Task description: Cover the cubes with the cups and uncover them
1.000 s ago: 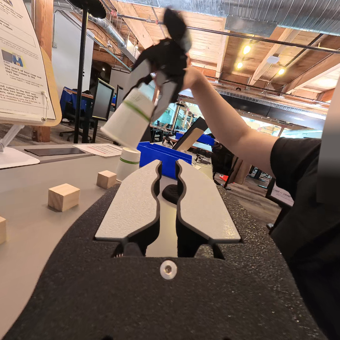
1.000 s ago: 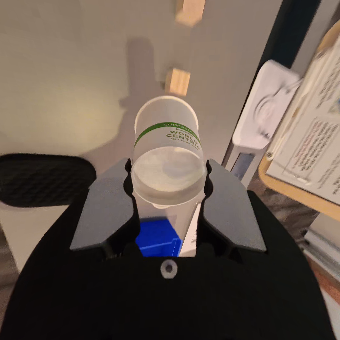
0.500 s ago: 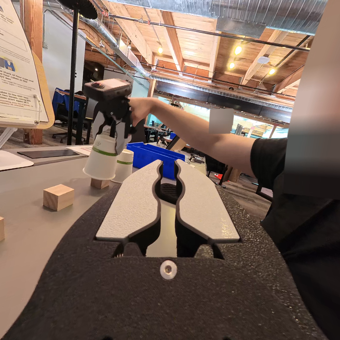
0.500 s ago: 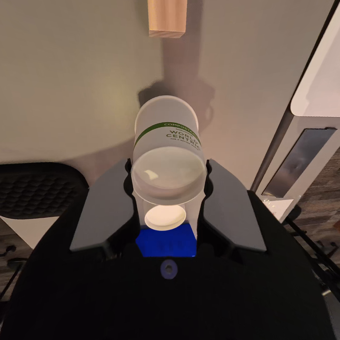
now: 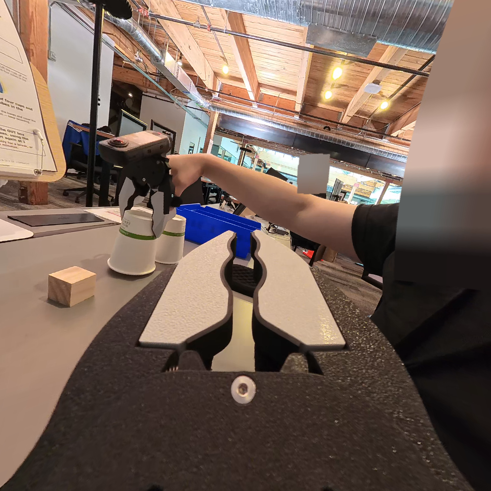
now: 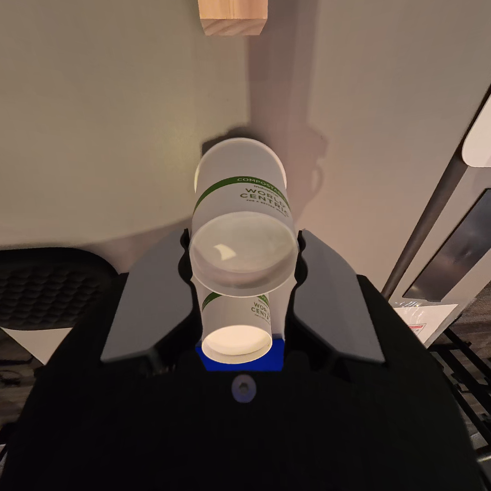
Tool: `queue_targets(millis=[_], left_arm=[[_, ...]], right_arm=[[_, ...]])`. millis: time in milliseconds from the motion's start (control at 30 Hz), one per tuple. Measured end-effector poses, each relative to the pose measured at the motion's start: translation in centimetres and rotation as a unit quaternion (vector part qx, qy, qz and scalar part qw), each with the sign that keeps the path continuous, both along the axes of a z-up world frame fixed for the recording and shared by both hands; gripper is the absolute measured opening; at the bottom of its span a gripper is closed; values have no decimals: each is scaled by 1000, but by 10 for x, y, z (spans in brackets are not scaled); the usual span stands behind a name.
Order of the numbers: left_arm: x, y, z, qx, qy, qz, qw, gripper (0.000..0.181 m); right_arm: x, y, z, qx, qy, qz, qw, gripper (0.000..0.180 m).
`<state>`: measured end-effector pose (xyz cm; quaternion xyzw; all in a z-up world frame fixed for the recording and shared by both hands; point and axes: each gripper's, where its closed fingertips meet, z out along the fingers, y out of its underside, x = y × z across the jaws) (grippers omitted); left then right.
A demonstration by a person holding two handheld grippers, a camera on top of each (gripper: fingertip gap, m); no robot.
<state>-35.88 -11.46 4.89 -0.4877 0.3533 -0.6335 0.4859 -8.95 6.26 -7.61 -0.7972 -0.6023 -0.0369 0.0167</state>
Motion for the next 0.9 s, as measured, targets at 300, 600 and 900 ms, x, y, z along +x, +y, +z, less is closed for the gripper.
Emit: queue_targets(millis=[300,600,900], left_arm=[[0,0,-2,-5,0,-1,1000,9],[-2,-1,-1,-4,0,1,1000,9],[-41,30,-1,43,116,94,988,18]], right_arm=[[0,0,-7,-7,-7,2,1000,76],[-1,5,-2,13,12,-22,1000,83],[-24,-3,95,177,144,10,973,99]])
